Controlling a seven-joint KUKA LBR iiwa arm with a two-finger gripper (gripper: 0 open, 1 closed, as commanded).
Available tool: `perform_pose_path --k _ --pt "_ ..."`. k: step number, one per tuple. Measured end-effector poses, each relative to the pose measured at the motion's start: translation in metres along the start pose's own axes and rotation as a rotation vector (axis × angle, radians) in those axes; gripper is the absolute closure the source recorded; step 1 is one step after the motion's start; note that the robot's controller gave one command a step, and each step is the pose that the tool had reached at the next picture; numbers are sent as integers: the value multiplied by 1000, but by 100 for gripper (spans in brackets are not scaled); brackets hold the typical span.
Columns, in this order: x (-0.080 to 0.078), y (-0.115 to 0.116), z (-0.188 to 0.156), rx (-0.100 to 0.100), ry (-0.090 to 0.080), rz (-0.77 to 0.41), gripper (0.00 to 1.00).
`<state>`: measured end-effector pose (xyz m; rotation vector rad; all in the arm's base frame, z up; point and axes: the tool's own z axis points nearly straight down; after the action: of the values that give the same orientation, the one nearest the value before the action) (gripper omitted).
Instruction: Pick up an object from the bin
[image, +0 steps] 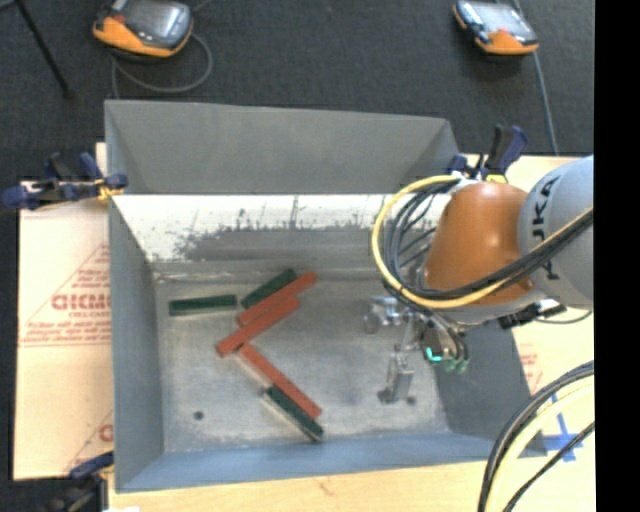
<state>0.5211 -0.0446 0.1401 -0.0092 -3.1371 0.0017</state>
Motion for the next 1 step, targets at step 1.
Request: perform_pose_path --k 1 --pt "45 47 42 -2 0 -57 0"
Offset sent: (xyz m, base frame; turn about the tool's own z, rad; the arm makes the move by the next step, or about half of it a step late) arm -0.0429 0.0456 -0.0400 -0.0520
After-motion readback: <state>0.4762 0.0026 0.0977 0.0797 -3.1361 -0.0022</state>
